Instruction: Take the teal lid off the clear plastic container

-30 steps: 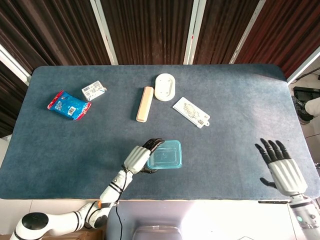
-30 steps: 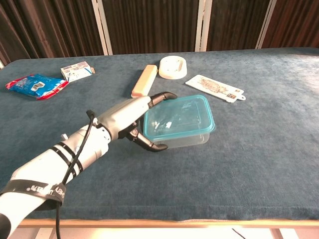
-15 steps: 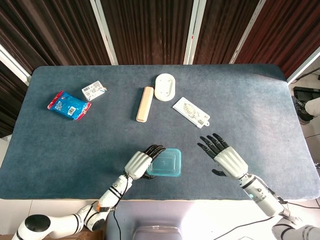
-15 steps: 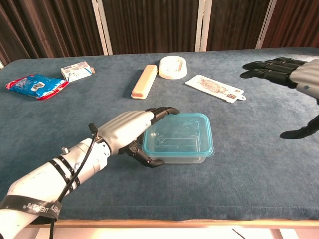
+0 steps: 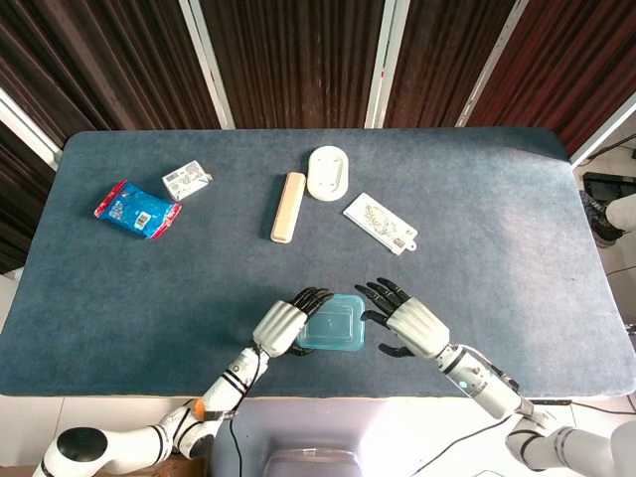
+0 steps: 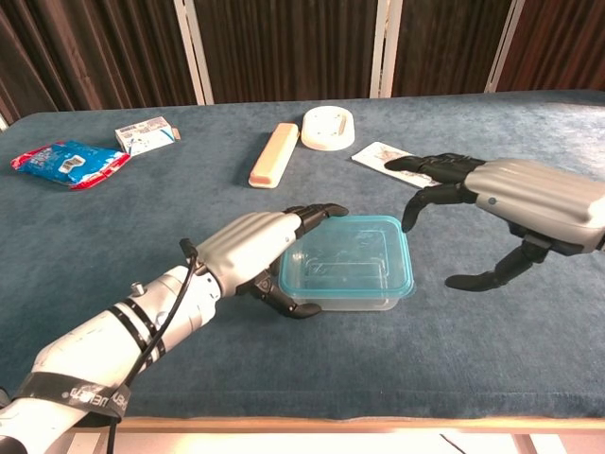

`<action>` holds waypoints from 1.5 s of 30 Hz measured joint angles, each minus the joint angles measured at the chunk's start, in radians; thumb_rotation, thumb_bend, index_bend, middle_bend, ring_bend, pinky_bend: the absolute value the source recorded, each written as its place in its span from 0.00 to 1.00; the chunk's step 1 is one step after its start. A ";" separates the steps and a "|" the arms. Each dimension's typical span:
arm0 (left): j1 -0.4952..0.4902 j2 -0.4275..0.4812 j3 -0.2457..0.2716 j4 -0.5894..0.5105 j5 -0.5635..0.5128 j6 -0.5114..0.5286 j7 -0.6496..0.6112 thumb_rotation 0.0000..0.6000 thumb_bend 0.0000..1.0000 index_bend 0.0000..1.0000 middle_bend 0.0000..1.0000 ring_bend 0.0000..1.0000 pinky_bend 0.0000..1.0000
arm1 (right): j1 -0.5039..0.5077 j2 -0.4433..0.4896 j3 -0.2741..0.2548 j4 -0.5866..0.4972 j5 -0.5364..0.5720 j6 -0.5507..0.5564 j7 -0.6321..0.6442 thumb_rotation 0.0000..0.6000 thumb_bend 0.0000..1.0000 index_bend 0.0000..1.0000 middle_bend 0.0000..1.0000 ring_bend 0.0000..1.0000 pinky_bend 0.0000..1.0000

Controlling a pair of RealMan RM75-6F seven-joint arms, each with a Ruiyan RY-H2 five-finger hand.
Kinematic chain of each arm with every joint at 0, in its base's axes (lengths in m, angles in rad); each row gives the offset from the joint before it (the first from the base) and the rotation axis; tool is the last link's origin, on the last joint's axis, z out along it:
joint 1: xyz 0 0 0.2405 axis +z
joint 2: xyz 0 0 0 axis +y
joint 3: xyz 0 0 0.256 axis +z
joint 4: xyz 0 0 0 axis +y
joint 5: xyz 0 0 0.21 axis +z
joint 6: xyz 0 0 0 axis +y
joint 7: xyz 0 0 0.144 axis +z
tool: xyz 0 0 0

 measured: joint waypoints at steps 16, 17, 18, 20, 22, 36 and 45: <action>-0.004 -0.017 -0.010 0.031 -0.007 -0.023 0.003 1.00 0.40 0.06 0.62 0.59 0.57 | 0.052 -0.112 -0.042 0.063 0.033 -0.005 0.047 1.00 0.37 0.52 0.07 0.00 0.00; -0.003 -0.016 -0.010 0.029 -0.007 -0.024 0.004 1.00 0.40 0.06 0.62 0.59 0.57 | 0.053 -0.111 -0.043 0.061 0.035 -0.005 0.047 1.00 0.37 0.52 0.07 0.00 0.00; -0.003 -0.014 -0.009 0.027 -0.007 -0.024 0.006 1.00 0.40 0.06 0.62 0.59 0.57 | 0.053 -0.110 -0.044 0.059 0.036 -0.003 0.047 1.00 0.37 0.52 0.07 0.00 0.00; -0.002 -0.013 -0.009 0.025 -0.006 -0.025 0.007 1.00 0.40 0.06 0.62 0.59 0.57 | 0.053 -0.107 -0.045 0.056 0.041 0.003 0.048 1.00 0.37 0.52 0.07 0.00 0.00; -0.001 -0.012 -0.009 0.023 -0.007 -0.027 0.010 1.00 0.40 0.06 0.62 0.59 0.57 | 0.054 -0.105 -0.045 0.052 0.048 0.006 0.048 1.00 0.37 0.53 0.07 0.00 0.00; 0.001 -0.017 -0.010 0.020 -0.015 -0.043 0.022 1.00 0.40 0.05 0.62 0.59 0.57 | 0.065 -0.102 -0.055 0.033 0.072 -0.009 0.010 1.00 0.37 0.53 0.07 0.00 0.00; 0.004 -0.017 -0.006 0.015 -0.014 -0.047 0.026 1.00 0.40 0.05 0.62 0.59 0.57 | 0.069 -0.107 -0.054 0.036 0.087 -0.012 0.001 1.00 0.37 0.54 0.07 0.00 0.00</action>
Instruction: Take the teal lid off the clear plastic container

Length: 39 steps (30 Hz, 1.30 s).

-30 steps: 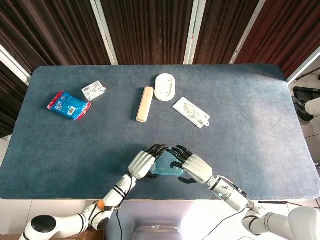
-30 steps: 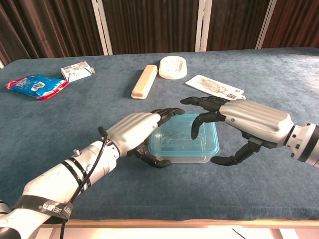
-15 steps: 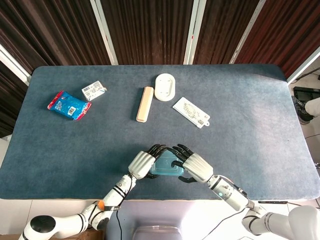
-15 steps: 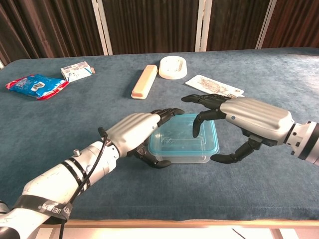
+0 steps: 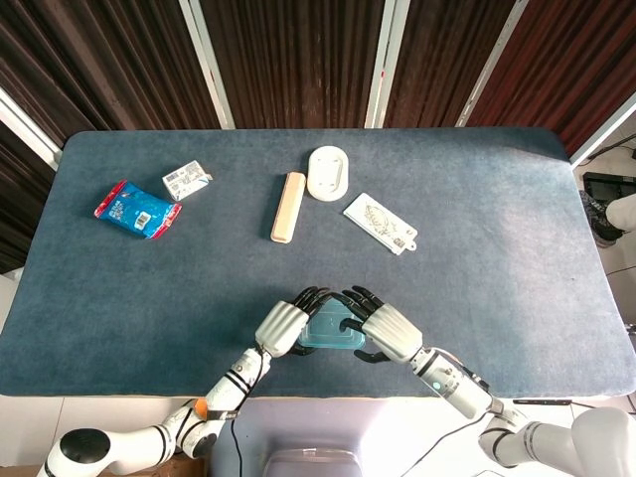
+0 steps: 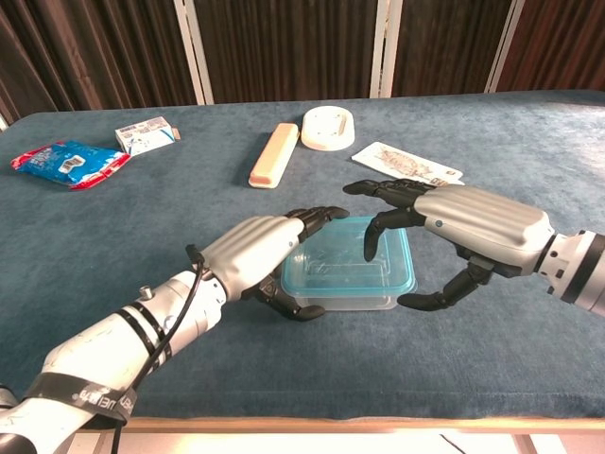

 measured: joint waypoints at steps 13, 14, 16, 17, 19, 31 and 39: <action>0.001 -0.002 0.007 0.001 0.007 -0.004 0.004 1.00 0.40 0.05 0.62 0.59 0.58 | 0.004 0.003 0.008 -0.012 0.020 0.004 -0.004 1.00 0.37 0.54 0.07 0.00 0.00; 0.001 -0.002 0.007 0.002 0.007 -0.004 0.004 1.00 0.40 0.05 0.62 0.59 0.58 | 0.004 0.004 0.009 -0.013 0.021 0.004 -0.004 1.00 0.37 0.54 0.07 0.00 0.00; 0.001 -0.002 0.008 0.003 0.009 -0.004 0.004 1.00 0.40 0.05 0.63 0.59 0.58 | 0.005 0.006 0.010 -0.015 0.023 0.005 -0.006 1.00 0.37 0.54 0.07 0.00 0.00; 0.002 -0.002 0.008 0.004 0.009 -0.003 0.004 1.00 0.40 0.05 0.63 0.59 0.58 | 0.005 0.007 0.010 -0.015 0.024 0.005 -0.007 1.00 0.37 0.54 0.07 0.00 0.00; 0.002 -0.001 0.007 0.005 0.010 -0.003 0.003 1.00 0.40 0.05 0.63 0.60 0.58 | 0.005 0.010 0.010 -0.014 0.026 0.006 -0.011 1.00 0.37 0.54 0.07 0.00 0.00; 0.003 -0.002 0.014 0.007 0.015 -0.009 -0.001 1.00 0.40 0.05 0.63 0.60 0.58 | 0.015 0.021 0.022 -0.034 0.028 0.013 -0.035 1.00 0.37 0.54 0.07 0.00 0.00; 0.005 0.002 0.018 -0.001 0.020 -0.006 -0.001 1.00 0.40 0.05 0.63 0.60 0.58 | 0.019 0.036 0.034 -0.057 0.036 0.021 -0.034 1.00 0.38 0.54 0.07 0.00 0.00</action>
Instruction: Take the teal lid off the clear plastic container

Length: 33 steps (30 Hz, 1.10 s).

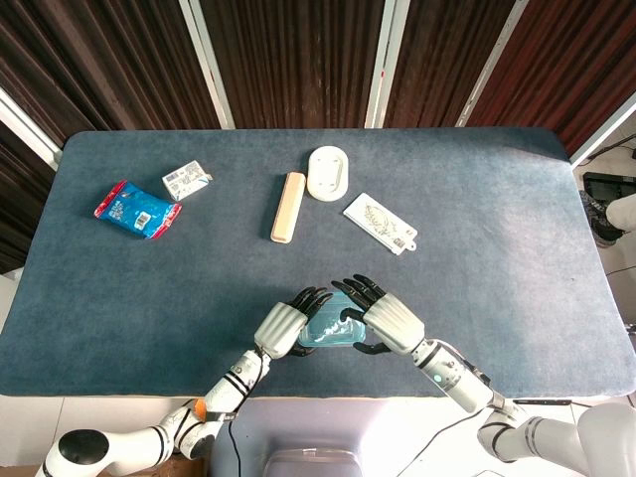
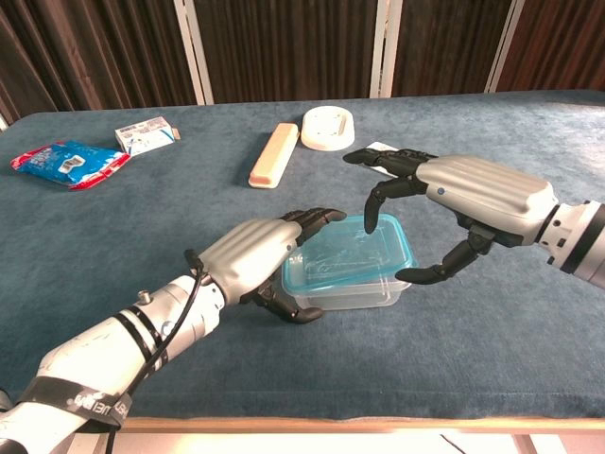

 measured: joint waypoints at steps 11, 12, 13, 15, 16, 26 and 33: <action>0.001 0.005 0.001 -0.005 0.003 0.002 0.000 1.00 0.40 0.05 0.63 0.60 0.58 | 0.008 0.011 0.015 -0.011 0.005 0.008 0.001 1.00 0.38 0.53 0.07 0.00 0.00; 0.002 0.007 0.001 -0.006 0.003 0.002 -0.001 1.00 0.40 0.05 0.63 0.60 0.58 | 0.009 0.012 0.015 -0.010 0.005 0.006 -0.001 1.00 0.38 0.53 0.07 0.00 0.00; 0.002 0.008 0.001 -0.007 0.004 0.002 -0.001 1.00 0.40 0.05 0.63 0.60 0.58 | 0.010 0.012 0.013 -0.008 0.005 0.003 -0.006 1.00 0.38 0.53 0.07 0.00 0.00; 0.002 0.010 0.001 -0.008 0.005 0.006 -0.004 1.00 0.40 0.05 0.63 0.60 0.58 | 0.011 0.012 0.009 -0.001 0.002 -0.001 -0.016 1.00 0.38 0.53 0.07 0.00 0.00; 0.002 0.011 0.000 -0.010 0.006 0.007 -0.005 1.00 0.40 0.05 0.63 0.60 0.58 | 0.011 0.011 0.006 0.006 0.001 -0.001 -0.021 1.00 0.38 0.53 0.07 0.00 0.00; 0.007 0.021 0.004 -0.021 0.010 0.012 -0.011 1.00 0.40 0.05 0.63 0.60 0.59 | 0.013 -0.021 -0.002 0.078 -0.008 0.003 -0.023 1.00 0.38 0.54 0.07 0.00 0.00; 0.009 0.028 0.007 -0.025 0.012 0.011 -0.016 1.00 0.40 0.05 0.63 0.60 0.59 | 0.018 -0.046 -0.003 0.143 -0.037 0.049 -0.040 1.00 0.39 0.55 0.08 0.00 0.00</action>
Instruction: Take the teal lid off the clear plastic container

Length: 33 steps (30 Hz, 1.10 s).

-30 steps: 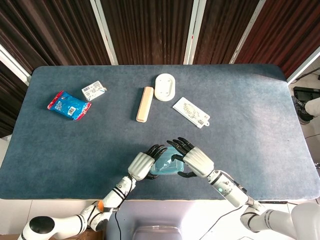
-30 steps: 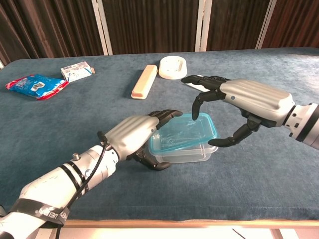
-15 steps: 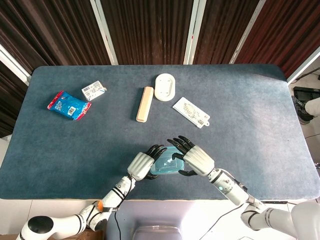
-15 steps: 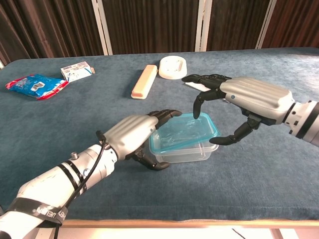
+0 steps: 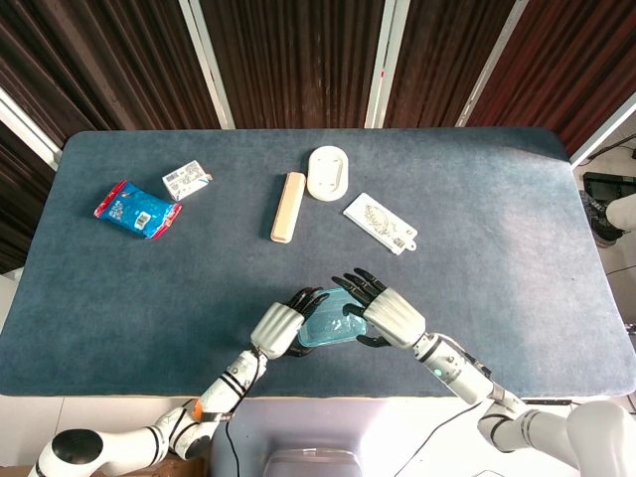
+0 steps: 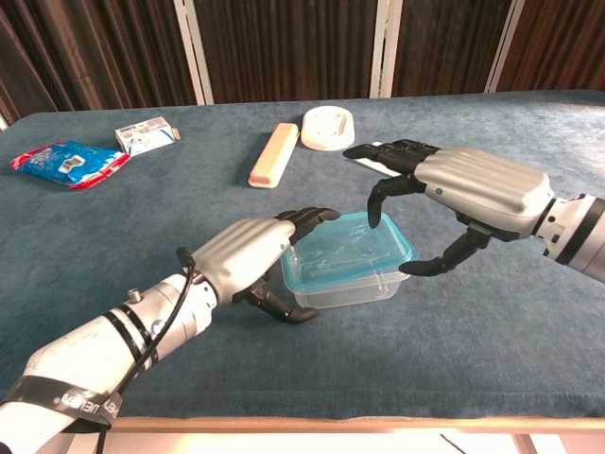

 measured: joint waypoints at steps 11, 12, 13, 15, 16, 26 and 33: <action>0.006 0.009 0.003 -0.003 0.003 0.007 -0.007 1.00 0.40 0.05 0.63 0.60 0.59 | 0.005 -0.065 -0.014 0.183 -0.057 0.102 -0.013 1.00 0.42 0.57 0.10 0.00 0.00; 0.007 0.011 0.003 -0.004 0.003 0.009 -0.008 1.00 0.40 0.05 0.64 0.60 0.59 | 0.005 -0.070 -0.015 0.195 -0.059 0.107 -0.010 1.00 0.42 0.57 0.10 0.00 0.00; 0.008 0.013 0.003 -0.004 0.004 0.010 -0.009 1.00 0.40 0.04 0.64 0.60 0.59 | 0.006 -0.077 -0.017 0.211 -0.060 0.112 -0.004 1.00 0.43 0.57 0.11 0.00 0.00; 0.009 0.015 0.004 -0.005 0.003 0.010 -0.012 1.00 0.40 0.04 0.64 0.61 0.59 | 0.006 -0.088 -0.020 0.232 -0.061 0.119 0.006 1.00 0.44 0.58 0.11 0.00 0.00; 0.010 0.015 0.005 -0.004 0.003 0.009 -0.012 1.00 0.40 0.04 0.64 0.61 0.59 | 0.006 -0.095 -0.021 0.245 -0.061 0.122 0.015 1.00 0.44 0.58 0.11 0.00 0.00; 0.010 0.012 0.013 0.003 0.016 0.016 -0.020 1.00 0.40 0.04 0.64 0.61 0.60 | 0.010 -0.136 -0.027 0.304 -0.063 0.160 0.027 1.00 0.46 0.62 0.13 0.00 0.00; 0.011 0.011 0.015 0.011 0.024 0.024 -0.025 1.00 0.40 0.04 0.64 0.61 0.60 | 0.011 -0.151 -0.028 0.324 -0.055 0.170 0.025 1.00 0.47 0.64 0.14 0.00 0.00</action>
